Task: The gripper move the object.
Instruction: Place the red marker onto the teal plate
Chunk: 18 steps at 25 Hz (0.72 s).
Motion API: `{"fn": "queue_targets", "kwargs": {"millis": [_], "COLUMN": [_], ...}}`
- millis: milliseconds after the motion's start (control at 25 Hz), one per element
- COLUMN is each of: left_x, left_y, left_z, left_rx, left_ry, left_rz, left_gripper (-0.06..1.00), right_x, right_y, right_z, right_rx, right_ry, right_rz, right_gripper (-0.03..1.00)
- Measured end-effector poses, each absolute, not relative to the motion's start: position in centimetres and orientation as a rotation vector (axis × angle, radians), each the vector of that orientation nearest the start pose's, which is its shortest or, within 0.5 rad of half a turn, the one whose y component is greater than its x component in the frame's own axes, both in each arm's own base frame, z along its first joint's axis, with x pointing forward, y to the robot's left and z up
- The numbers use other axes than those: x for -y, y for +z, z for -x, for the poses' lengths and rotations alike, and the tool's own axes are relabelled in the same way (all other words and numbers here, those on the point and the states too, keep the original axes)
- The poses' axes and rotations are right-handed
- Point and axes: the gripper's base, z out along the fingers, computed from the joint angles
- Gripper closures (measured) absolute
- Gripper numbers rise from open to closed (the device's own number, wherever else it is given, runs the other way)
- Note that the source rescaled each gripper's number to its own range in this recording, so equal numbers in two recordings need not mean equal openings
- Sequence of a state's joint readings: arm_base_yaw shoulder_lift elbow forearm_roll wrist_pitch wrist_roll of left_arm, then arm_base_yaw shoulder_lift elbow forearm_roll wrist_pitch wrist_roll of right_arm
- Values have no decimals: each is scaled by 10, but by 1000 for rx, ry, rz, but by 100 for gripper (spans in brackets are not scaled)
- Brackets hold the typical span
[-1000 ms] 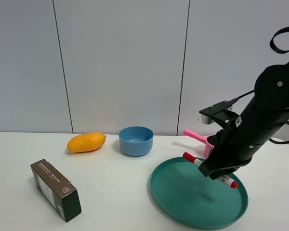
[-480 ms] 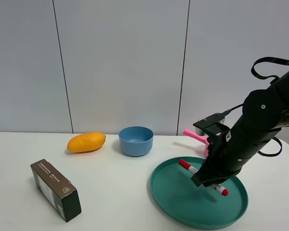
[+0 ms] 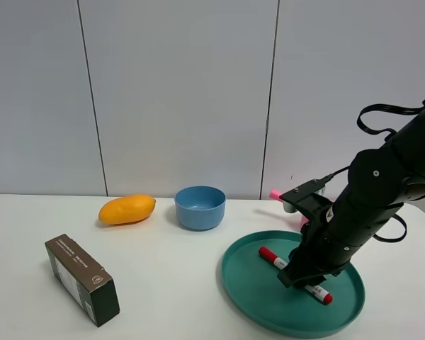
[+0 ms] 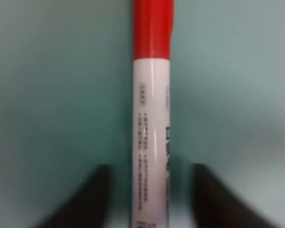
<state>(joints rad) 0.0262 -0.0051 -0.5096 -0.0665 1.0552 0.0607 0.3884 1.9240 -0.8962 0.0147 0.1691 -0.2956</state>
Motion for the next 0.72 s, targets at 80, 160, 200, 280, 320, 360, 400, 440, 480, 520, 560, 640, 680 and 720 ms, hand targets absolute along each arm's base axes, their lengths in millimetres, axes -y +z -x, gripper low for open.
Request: {"fn": "queue_targets", "kwargs": {"millis": [80, 160, 200, 280, 320, 360, 400, 440, 480, 520, 560, 640, 680, 720], "left_x": [5, 5, 5, 5, 5, 5, 5, 5, 5, 5, 5, 5, 5, 5], "left_y": [280, 280, 280, 280, 280, 280, 280, 280, 280, 280, 280, 280, 280, 280], "left_z": [7, 7, 7, 7, 7, 7, 7, 7, 7, 7, 7, 7, 7, 7], "left_rx": [-2022, -2022, -2022, -2022, -2022, -2022, -2022, -2022, -2022, -2022, -2022, -2022, -2022, -2022], "left_ry": [-24, -24, -24, -24, -24, -24, -24, -24, -24, -24, -24, -24, -24, -24], "left_rz": [-38, -38, -38, -38, -38, -38, -38, -38, -38, -38, -38, -38, -38, -38], "left_gripper": [-6, -6, -6, -6, -6, -6, -6, -6, -6, -6, -6, -6, -6, -6], "right_x": [-129, -129, -129, -129, -129, -129, -129, -129, -129, -129, -129, -128, -128, -127], "right_y": [104, 104, 104, 104, 104, 104, 104, 104, 105, 108, 112, 127, 135, 145], "right_z": [-315, -315, -315, -315, -315, -315, -315, -314, -314, -314, -314, -313, -312, -310], "right_rx": [-2545, -2559, -2564, -2568, -2568, -2569, -2570, -2570, -2568, -2562, -2557, -2527, -2516, -2499], "right_ry": [47, 58, 61, 64, 64, 65, 66, 66, 67, 68, 68, 72, 74, 76], "right_rz": [841, 797, 783, 771, 771, 768, 765, 763, 762, 760, 759, 750, 747, 742], "right_gripper": [29, 9, 4, 0, -1, -2, -3, -3, -3, -3, -3, -3, -3, -3]}}
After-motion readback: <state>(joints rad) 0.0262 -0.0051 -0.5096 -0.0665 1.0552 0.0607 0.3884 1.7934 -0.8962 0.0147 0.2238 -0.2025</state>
